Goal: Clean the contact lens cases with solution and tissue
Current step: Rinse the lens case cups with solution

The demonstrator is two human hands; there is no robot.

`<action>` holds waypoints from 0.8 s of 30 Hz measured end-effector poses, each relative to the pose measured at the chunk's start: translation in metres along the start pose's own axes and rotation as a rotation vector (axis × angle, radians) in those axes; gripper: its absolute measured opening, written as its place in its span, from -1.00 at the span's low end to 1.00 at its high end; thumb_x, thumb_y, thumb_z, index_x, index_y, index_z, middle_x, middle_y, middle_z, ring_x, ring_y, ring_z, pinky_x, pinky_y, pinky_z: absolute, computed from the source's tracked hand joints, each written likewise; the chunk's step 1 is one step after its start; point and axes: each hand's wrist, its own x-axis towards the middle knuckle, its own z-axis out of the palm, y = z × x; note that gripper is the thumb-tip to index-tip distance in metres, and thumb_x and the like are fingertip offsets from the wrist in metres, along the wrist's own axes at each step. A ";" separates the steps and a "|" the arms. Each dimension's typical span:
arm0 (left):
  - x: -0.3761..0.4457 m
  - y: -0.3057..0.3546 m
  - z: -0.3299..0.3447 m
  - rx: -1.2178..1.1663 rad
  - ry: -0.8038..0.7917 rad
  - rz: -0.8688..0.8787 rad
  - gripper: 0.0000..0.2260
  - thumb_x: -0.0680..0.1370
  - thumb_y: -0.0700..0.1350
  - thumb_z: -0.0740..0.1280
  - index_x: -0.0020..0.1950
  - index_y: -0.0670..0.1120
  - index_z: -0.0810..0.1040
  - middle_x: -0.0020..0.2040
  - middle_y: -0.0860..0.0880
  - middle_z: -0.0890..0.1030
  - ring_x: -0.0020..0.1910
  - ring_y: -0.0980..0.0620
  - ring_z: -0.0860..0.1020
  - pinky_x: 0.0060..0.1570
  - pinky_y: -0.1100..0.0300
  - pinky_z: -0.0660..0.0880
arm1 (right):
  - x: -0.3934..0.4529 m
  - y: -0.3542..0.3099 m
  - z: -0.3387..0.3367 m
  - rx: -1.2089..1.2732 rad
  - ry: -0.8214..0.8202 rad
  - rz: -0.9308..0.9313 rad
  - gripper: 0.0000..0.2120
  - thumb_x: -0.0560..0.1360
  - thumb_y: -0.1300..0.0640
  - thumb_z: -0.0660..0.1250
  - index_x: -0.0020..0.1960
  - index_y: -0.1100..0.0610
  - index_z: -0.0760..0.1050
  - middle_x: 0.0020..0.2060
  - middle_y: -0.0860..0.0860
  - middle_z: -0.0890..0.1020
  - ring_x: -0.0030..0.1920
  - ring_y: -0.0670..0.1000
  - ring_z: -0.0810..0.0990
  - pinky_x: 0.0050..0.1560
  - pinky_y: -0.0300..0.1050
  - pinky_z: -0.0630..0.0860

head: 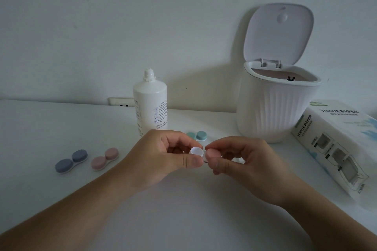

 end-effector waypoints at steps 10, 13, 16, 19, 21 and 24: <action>0.000 -0.001 -0.002 -0.021 -0.023 0.023 -0.80 0.25 -0.04 0.60 -0.15 0.01 0.75 -0.19 -0.03 0.74 -0.23 0.14 0.66 -0.17 0.35 0.54 | -0.001 0.001 0.000 -0.003 0.000 -0.012 -0.80 0.40 -0.15 0.44 -0.03 -0.11 0.66 -0.21 -0.12 0.72 -0.18 -0.09 0.70 -0.08 -0.31 0.59; 0.001 -0.003 -0.002 0.009 -0.037 0.040 -0.78 0.27 -0.02 0.67 -0.14 0.03 0.75 -0.24 0.03 0.72 -0.28 0.19 0.61 -0.22 0.36 0.52 | -0.001 0.002 -0.001 -0.026 0.003 -0.019 -0.79 0.39 -0.17 0.43 -0.03 -0.13 0.65 -0.20 -0.16 0.72 -0.16 -0.11 0.69 -0.09 -0.35 0.56; 0.002 -0.005 -0.003 0.059 -0.014 0.068 -0.75 0.25 0.11 0.61 -0.12 0.10 0.75 -0.33 0.11 0.64 -0.35 0.19 0.50 -0.30 0.34 0.44 | 0.000 0.002 -0.001 -0.030 -0.006 -0.028 -0.80 0.40 -0.14 0.44 -0.02 -0.11 0.65 -0.21 -0.15 0.71 -0.18 -0.13 0.68 -0.09 -0.38 0.53; 0.002 -0.008 -0.005 0.148 0.015 0.095 -0.68 0.22 0.24 0.56 -0.08 0.21 0.74 -0.37 0.09 0.55 -0.35 0.10 0.42 -0.32 0.25 0.37 | 0.000 0.002 -0.002 -0.022 -0.006 -0.025 -0.80 0.41 -0.12 0.43 -0.01 -0.08 0.64 -0.20 -0.12 0.71 -0.18 -0.11 0.68 -0.08 -0.33 0.56; 0.002 -0.007 -0.008 0.188 0.016 0.115 -0.66 0.23 0.24 0.60 -0.04 0.26 0.72 -0.33 0.14 0.60 -0.36 0.12 0.41 -0.33 0.30 0.37 | 0.000 0.003 -0.004 -0.028 0.009 -0.021 -0.79 0.41 -0.14 0.43 -0.01 -0.08 0.65 -0.20 -0.11 0.72 -0.17 -0.09 0.69 -0.06 -0.25 0.60; 0.002 -0.006 -0.013 0.303 0.063 0.173 -0.66 0.29 0.13 0.62 0.03 0.25 0.70 -0.30 0.27 0.60 -0.42 0.21 0.38 -0.36 0.42 0.34 | 0.000 0.003 -0.006 -0.038 0.040 -0.008 -0.77 0.42 -0.15 0.43 0.00 -0.07 0.66 -0.19 -0.09 0.72 -0.15 -0.06 0.70 0.01 -0.02 0.63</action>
